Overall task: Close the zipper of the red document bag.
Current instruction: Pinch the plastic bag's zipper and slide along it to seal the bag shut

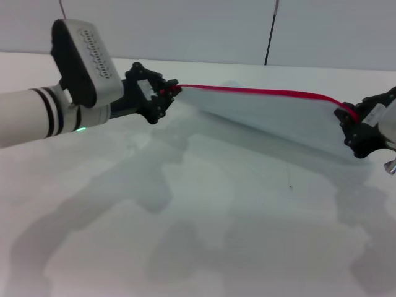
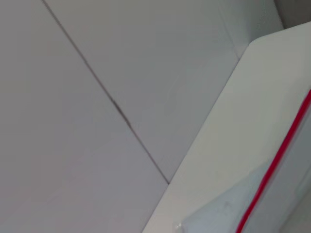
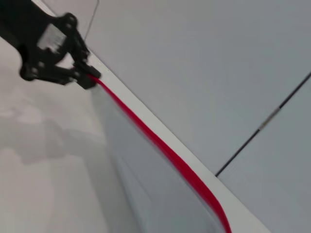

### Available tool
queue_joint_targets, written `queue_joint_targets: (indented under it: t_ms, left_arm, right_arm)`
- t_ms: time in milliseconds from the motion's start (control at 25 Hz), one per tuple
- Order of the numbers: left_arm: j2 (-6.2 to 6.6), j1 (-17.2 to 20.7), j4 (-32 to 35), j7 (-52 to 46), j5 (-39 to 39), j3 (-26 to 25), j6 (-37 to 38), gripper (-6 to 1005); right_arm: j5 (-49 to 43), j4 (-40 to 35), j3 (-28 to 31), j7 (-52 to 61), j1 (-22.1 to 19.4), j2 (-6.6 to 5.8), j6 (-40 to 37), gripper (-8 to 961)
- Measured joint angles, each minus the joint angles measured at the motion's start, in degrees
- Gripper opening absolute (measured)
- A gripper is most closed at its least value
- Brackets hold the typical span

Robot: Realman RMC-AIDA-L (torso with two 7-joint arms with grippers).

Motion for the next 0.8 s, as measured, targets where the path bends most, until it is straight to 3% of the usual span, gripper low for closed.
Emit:
queue_joint_targets:
  t_ms: [800]
  left_arm:
    - [-0.2, 2.57, 0.01, 0.69, -0.01, -2.54, -0.23, 85]
  right_arm:
    - [-0.04, 1.24, 1.21, -0.35, -0.21, 0.0, 0.11, 48]
